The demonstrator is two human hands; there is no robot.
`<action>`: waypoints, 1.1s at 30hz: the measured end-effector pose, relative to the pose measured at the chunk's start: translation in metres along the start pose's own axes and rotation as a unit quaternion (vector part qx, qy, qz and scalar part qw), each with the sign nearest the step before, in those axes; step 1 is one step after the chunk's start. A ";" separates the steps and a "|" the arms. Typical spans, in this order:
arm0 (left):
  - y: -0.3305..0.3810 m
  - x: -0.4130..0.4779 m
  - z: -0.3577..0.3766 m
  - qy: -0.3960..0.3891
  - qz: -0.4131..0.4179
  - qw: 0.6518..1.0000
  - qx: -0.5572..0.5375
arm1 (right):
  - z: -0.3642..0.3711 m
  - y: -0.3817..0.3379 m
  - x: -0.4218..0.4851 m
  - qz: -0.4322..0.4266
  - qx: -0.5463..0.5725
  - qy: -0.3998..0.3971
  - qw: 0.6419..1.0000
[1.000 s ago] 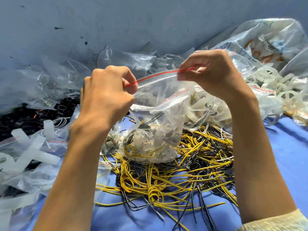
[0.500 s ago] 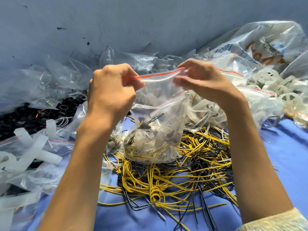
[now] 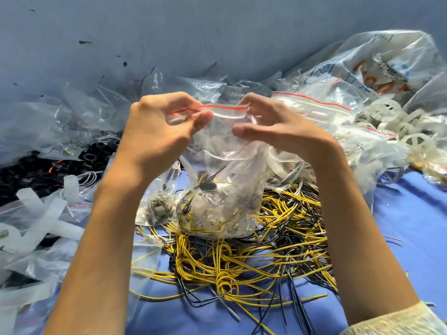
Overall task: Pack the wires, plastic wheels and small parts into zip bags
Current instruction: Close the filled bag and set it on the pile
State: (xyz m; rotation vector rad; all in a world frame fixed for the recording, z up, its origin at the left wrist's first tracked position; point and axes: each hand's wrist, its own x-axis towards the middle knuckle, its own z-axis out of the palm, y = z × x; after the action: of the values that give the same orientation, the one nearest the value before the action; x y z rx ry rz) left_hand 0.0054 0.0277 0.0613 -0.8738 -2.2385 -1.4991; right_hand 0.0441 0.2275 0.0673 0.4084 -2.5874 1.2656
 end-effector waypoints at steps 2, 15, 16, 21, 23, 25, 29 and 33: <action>-0.001 0.000 -0.003 0.002 -0.008 1.000 0.004 | -0.001 -0.001 0.001 -0.026 -0.020 0.055 0.998; 0.000 -0.002 0.012 0.019 0.025 0.991 0.132 | -0.003 -0.011 0.005 -0.108 -0.197 0.104 0.969; 0.000 -0.002 0.014 0.024 0.021 0.990 0.138 | -0.001 -0.011 0.006 -0.109 -0.211 0.107 0.966; 0.002 -0.004 0.023 0.078 0.027 0.980 0.180 | 0.001 -0.013 0.007 -0.099 -0.239 0.109 0.960; 0.002 -0.004 0.024 0.098 0.035 0.979 0.177 | -0.002 -0.015 0.004 -0.090 -0.211 0.073 0.971; 0.001 -0.003 0.024 0.115 0.042 0.979 0.163 | -0.001 -0.015 0.003 -0.045 -0.201 0.013 0.978; -0.001 0.000 0.022 0.106 0.056 0.986 0.114 | 0.016 -0.003 0.013 -0.002 -0.258 0.039 0.965; -0.008 0.006 0.005 0.099 0.032 0.988 0.117 | 0.024 0.007 0.021 -0.011 -0.069 0.138 0.988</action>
State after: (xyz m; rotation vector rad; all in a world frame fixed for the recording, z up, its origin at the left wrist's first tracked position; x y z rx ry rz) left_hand -0.0038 0.0318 0.0565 -0.6858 -2.1627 -1.2072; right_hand 0.0205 0.2094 0.0546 0.2173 -2.4096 1.0447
